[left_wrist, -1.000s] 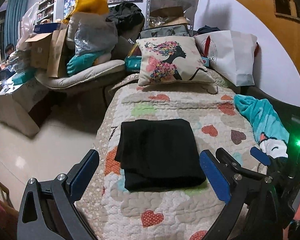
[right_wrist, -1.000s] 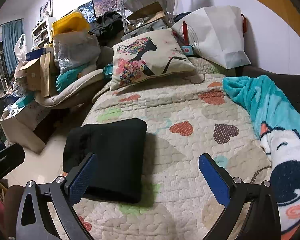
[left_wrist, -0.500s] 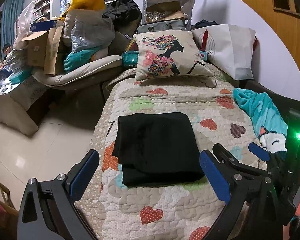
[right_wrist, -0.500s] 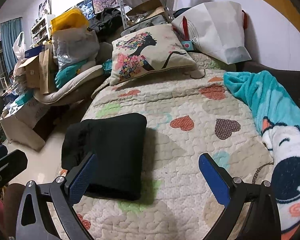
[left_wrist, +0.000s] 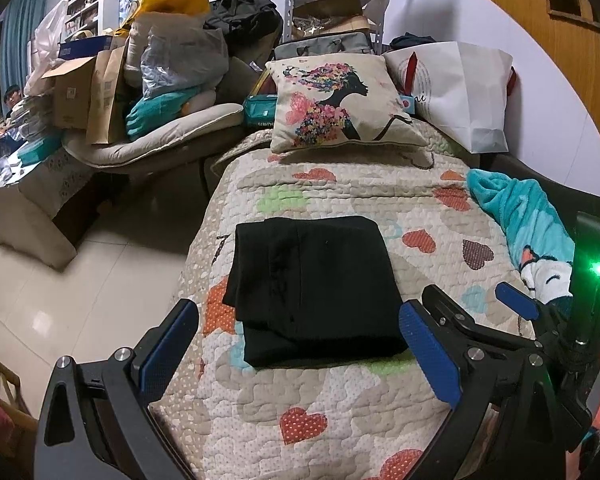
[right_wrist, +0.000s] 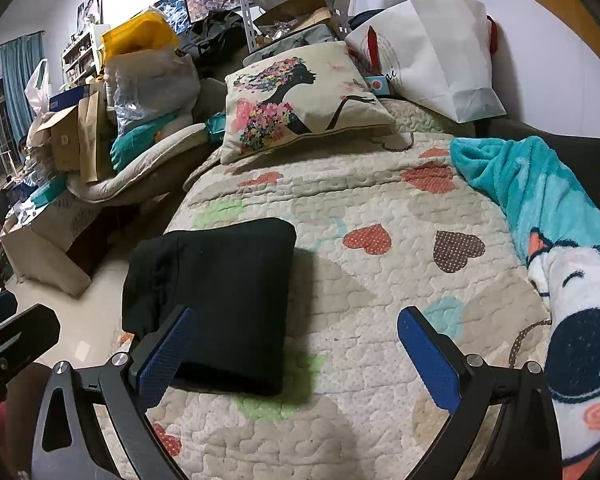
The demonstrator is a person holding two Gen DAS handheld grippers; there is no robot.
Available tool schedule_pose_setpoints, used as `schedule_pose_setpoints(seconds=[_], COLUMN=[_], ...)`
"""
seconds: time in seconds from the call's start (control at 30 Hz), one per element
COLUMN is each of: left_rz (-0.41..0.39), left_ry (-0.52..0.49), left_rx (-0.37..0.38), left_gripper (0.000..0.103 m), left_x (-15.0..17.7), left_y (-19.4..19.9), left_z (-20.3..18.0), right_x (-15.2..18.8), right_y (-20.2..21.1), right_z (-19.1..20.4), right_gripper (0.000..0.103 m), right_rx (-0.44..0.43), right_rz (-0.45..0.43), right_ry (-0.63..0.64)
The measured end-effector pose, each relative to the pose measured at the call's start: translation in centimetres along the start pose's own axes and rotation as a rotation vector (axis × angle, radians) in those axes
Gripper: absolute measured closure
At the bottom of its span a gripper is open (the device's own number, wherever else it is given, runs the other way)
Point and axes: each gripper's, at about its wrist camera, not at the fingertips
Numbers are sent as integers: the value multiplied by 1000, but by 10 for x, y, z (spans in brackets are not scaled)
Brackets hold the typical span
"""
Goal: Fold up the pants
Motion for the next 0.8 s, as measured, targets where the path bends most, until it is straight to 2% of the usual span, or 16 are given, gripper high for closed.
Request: schedule_pose_setpoints(seconds=[0.8], left_rz=[54], left_ry=[27], left_rx=[10], left_gripper=[3], left_x=[6], left_y=[-14], left_z=[6], right_x=[6], right_y=[-8], right_z=[6], right_gripper=[0], right_rx=[-2], right_rz=[30], right_ry=[26])
Point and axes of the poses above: each gripper's, at about its wrist camera, not at the fingertips, and y roughly against the way its jaws point, z to its left, x to its underside, and after that the axes turned 2 degrees about y, right-handed
